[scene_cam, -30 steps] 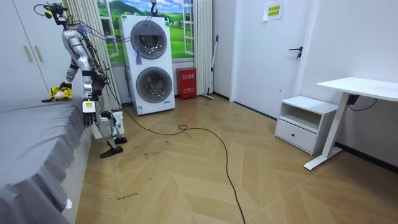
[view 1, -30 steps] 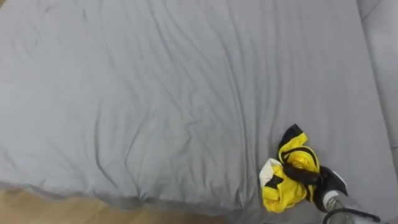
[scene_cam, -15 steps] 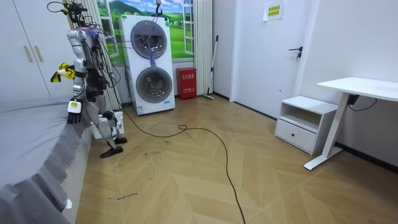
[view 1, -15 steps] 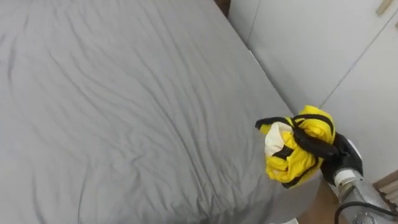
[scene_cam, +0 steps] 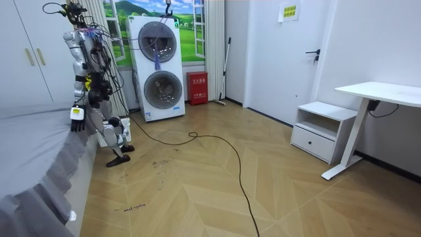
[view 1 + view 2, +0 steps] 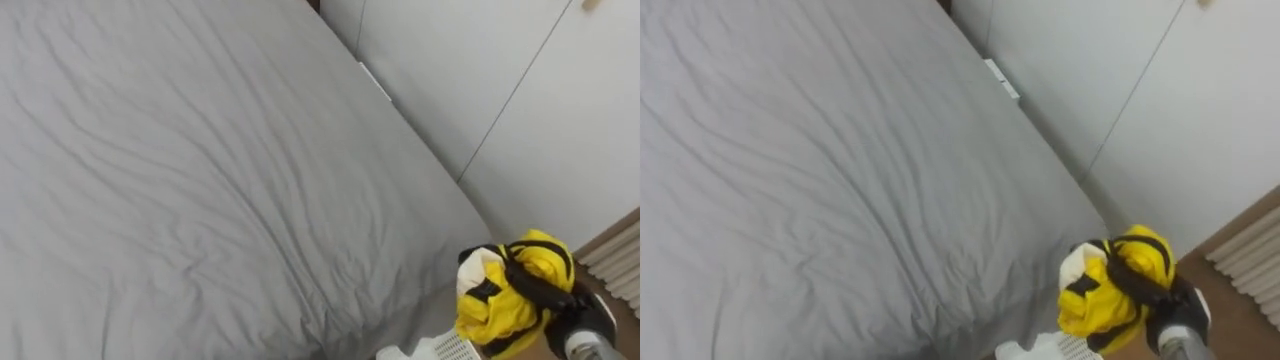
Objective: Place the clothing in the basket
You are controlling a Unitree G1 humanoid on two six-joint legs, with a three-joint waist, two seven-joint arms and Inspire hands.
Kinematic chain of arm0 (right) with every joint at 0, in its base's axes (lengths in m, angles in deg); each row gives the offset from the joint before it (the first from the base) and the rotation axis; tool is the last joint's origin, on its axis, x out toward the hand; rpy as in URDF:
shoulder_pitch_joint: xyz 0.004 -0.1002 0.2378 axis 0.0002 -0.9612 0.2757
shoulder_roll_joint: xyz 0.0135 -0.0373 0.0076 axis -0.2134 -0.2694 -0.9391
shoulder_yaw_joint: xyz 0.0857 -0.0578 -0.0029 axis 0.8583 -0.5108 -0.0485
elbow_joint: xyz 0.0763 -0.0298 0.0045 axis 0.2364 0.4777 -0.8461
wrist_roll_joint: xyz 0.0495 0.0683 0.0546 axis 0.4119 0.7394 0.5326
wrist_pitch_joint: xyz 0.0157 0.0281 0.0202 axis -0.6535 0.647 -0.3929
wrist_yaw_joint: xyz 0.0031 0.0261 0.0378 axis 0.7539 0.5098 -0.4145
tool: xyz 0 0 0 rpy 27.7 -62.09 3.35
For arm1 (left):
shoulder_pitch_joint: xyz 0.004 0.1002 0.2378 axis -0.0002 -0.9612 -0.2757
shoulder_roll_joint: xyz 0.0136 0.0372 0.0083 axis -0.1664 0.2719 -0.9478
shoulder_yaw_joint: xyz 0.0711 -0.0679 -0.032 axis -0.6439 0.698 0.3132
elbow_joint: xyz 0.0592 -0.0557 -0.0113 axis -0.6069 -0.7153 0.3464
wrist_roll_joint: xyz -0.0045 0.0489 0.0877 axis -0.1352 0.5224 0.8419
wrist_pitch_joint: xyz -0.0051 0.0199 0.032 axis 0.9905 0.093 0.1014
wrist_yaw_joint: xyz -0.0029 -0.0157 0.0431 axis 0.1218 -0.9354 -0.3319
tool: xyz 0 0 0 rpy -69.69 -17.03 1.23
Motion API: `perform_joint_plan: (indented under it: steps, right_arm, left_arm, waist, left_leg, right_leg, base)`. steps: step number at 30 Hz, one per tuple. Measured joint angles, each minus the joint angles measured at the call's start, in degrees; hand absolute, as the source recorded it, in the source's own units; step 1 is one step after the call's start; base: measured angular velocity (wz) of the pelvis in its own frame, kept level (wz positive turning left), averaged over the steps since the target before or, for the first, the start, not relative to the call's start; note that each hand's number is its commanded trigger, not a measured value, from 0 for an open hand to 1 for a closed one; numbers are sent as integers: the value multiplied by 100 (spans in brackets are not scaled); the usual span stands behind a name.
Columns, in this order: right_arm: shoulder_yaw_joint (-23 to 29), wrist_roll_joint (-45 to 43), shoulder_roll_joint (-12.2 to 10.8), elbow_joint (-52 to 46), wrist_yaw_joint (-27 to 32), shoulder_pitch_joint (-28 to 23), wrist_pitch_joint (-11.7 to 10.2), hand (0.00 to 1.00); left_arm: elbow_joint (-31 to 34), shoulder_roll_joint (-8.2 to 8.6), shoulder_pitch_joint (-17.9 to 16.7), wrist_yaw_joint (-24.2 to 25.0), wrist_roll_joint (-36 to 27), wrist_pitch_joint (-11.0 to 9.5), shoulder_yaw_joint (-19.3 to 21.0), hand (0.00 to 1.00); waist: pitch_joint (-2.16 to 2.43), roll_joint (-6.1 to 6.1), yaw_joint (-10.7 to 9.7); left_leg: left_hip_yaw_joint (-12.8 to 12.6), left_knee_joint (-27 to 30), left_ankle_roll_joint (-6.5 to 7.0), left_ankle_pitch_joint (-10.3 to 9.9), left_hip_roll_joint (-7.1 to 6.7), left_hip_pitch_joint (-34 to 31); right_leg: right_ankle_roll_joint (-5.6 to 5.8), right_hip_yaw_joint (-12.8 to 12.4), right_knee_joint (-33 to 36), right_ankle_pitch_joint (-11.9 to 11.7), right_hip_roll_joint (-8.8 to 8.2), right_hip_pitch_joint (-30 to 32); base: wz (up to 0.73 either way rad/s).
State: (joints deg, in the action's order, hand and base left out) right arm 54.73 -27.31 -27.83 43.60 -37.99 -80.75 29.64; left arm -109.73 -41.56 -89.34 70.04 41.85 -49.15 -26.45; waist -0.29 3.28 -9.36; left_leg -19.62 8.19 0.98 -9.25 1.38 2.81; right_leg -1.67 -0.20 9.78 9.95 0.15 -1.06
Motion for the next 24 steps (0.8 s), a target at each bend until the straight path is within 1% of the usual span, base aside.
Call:
perform_joint_plan:
  steps: [2, 4, 5, 7, 8, 9, 10, 11, 12, 13, 14, 16, 17, 18, 19, 20, 21, 22, 24]
  right_arm:
    - [90, 29, 52, 117, 44, 7, -66, 100]
    - [91, -66, 166, 369, 34, 48, -117, 100]
    - [93, -98, 188, 407, 33, 44, -119, 100]
    - [96, -268, 205, 556, 30, 80, -119, 100]
    - [90, -270, 204, 576, 35, 87, -119, 100]
    - [90, -296, 205, 584, 52, 95, -119, 100]
    - [89, -382, 206, 625, 69, 151, -119, 100]
    - [89, -450, 208, 691, 86, 217, -119, 100]
    - [88, -545, 229, 905, 111, 401, -119, 100]
    - [88, -607, 263, 1164, 147, 583, -123, 100]
    - [77, -611, 291, 1293, 157, 674, -126, 100]
    - [33, -603, 384, 1637, 248, 971, -174, 100]
    - [15, -577, 407, 1709, 274, 1039, -210, 100]
    - [16, -543, 430, 1823, 316, 1157, -273, 100]
    - [17, -511, 436, 1966, 351, 1265, -338, 95]
    - [13, -510, 436, 2009, 363, 1300, -340, 72]
    - [-19, -523, 442, 2147, 372, 1384, -383, 15]
    - [-71, -564, 445, 2267, 385, 1437, -386, 0]
    - [-184, -588, 450, 2446, 384, 1480, -389, 0]
  left_arm:
    - [-9, 3, -16, 8, -7, 3, 26, 0]
    - [-11, 4, -3, 25, -8, 5, 27, 0]
    - [-11, 4, 7, 31, -7, 5, 25, 0]
    - [-14, 4, -4, 33, -9, 7, 24, 0]
    - [-14, 3, 4, 33, -7, 12, 20, 0]
    - [-15, 3, 32, 37, -8, 23, 13, 0]
    - [-14, -4, 53, 40, -5, 47, -24, 0]
    - [-14, -9, 53, 42, -12, 57, -59, 0]
    - [-14, -10, 67, 47, -40, 79, -109, 0]
    - [-33, -15, 80, 67, -56, 83, -132, 0]
    - [-40, -24, 91, 74, -57, 83, -161, 0]
    - [-126, -69, 241, 77, -60, 77, -324, 0]
    - [-143, -83, 287, 76, -62, 77, -387, 0]
    - [-232, -100, 403, 74, -69, 64, -496, 0]
    - [-270, -110, 474, 72, -71, 57, -567, 0]
    - [-273, -110, 490, 69, -71, 55, -582, 0]
    - [-287, -120, 533, 63, -71, 42, -662, 0]
    - [-306, -122, 586, 61, -71, 42, -675, 0]
    - [-327, -134, 649, 63, -72, 26, -768, 0]
  waist:
    - [-11, -28, -15]
    - [-2, -135, -42]
    - [2, -164, -57]
    - [6, -318, -125]
    - [10, -362, -131]
    - [23, -459, -142]
    - [2, -529, -158]
    - [7, -564, -170]
    - [2, -625, -239]
    - [-11, -656, -286]
    - [-17, -662, -289]
    - [-44, -693, -271]
    - [-54, -703, -271]
    - [-72, -732, -270]
    - [-76, -749, -259]
    - [-73, -755, -255]
    - [-75, -760, -225]
    - [-76, -761, -190]
    - [-77, -758, -134]
  left_leg:
    - [-53, 1, -10, -6, 15, 2]
    - [-98, 44, -13, -12, 41, -147]
    - [-102, 63, -11, -13, 49, -203]
    - [-223, 118, -7, -17, 94, -400]
    - [-235, 133, -7, -17, 101, -462]
    - [-261, 167, -5, -16, 113, -623]
    - [-328, 202, -4, -15, 132, -743]
    - [-359, 218, -4, -15, 137, -800]
    - [-373, 243, -3, -14, 139, -903]
    - [-390, 260, -1, -13, 139, -967]
    - [-401, 276, -1, -13, 139, -1005]
    - [-378, 358, 1, -11, 137, -1228]
    - [-377, 361, 21, 1, 130, -1283]
    - [-377, 361, 58, 26, 118, -1394]
    - [-375, 359, 73, 44, 107, -1474]
    - [-376, 360, 76, 50, 103, -1507]
    - [-381, 356, 79, 62, 97, -1562]
    - [-381, 356, 79, 73, 96, -1625]
    - [-379, 350, 79, 84, 97, -1691]
  right_leg:
    - [-9, -60, -3, -8, 25, 22]
    - [-13, -111, 12, -33, 77, 179]
    - [-12, -121, 13, -46, 86, 224]
    - [-33, -135, 46, -100, 84, 453]
    - [-36, -143, 94, -103, 84, 545]
    - [-42, -181, 139, -117, 77, 725]
    - [-46, -262, 227, -129, 91, 891]
    - [-47, -291, 271, -129, 96, 973]
    - [-47, -297, 324, -129, 97, 1093]
    - [-46, -325, 383, -123, 99, 1198]
    - [-46, -364, 420, -113, 99, 1254]
    - [-41, -422, 541, -99, 97, 1530]
    - [-37, -428, 576, -97, 93, 1606]
    - [-28, -433, 624, -99, 84, 1738]
    - [-23, -438, 661, -102, 77, 1837]
    - [-22, -443, 686, -101, 77, 1887]
    - [-21, -461, 707, -100, 83, 1965]
    - [-22, -462, 717, -102, 85, 2031]
    - [-26, -455, 726, -104, 76, 2110]
  base:
    - [-18]
    - [-11]
    - [-9]
    - [-20]
    - [-25]
    - [-26]
    - [-26]
    - [-23]
    - [-15]
    - [-12]
    - [-16]
    - [-13]
    - [0]
    - [0]
    - [0]
    - [-3]
    - [-4]
    - [-3]
    - [2]
